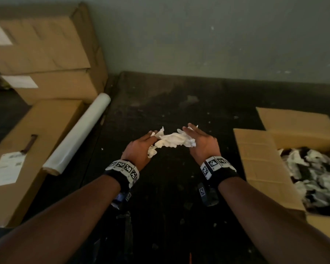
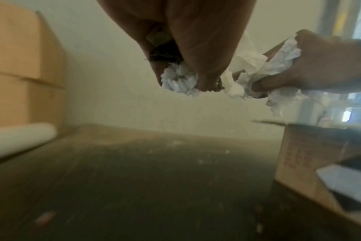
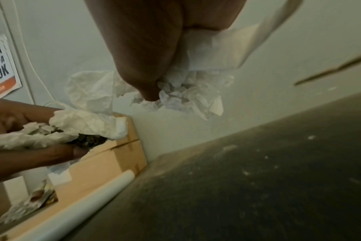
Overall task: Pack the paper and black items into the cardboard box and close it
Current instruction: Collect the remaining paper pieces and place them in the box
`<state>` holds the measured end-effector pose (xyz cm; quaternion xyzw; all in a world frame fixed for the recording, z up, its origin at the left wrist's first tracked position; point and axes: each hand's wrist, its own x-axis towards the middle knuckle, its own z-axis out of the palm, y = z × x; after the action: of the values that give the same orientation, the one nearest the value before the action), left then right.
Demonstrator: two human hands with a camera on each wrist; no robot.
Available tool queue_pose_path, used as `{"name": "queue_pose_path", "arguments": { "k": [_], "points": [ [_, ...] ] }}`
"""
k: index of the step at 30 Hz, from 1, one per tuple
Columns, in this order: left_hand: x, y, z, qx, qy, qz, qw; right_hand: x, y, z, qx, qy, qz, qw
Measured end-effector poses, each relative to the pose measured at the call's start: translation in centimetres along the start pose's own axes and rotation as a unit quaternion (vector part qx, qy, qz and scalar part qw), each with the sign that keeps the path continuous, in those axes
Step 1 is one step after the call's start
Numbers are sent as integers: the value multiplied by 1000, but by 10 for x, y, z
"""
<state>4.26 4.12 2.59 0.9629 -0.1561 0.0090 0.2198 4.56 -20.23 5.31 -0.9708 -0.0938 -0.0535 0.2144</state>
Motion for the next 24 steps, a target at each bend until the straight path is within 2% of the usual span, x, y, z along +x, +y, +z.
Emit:
{"name": "queue_pose_path", "arguments": {
  "k": [7, 13, 16, 21, 24],
  "points": [
    [50, 84, -24, -13, 52, 78, 996, 4, 35, -98, -44, 72, 21, 996],
    [87, 173, -20, -21, 72, 131, 988, -20, 109, -173, -74, 131, 35, 988],
    [105, 228, -1, -16, 78, 153, 985, -36, 157, -202, -68, 148, 48, 985],
    [131, 323, 52, -37, 39, 159, 986, -69, 246, -235, -60, 135, 77, 986],
    [145, 368, 88, -31, 36, 173, 984, -83, 298, -244, -75, 90, 80, 990]
  ]
}}
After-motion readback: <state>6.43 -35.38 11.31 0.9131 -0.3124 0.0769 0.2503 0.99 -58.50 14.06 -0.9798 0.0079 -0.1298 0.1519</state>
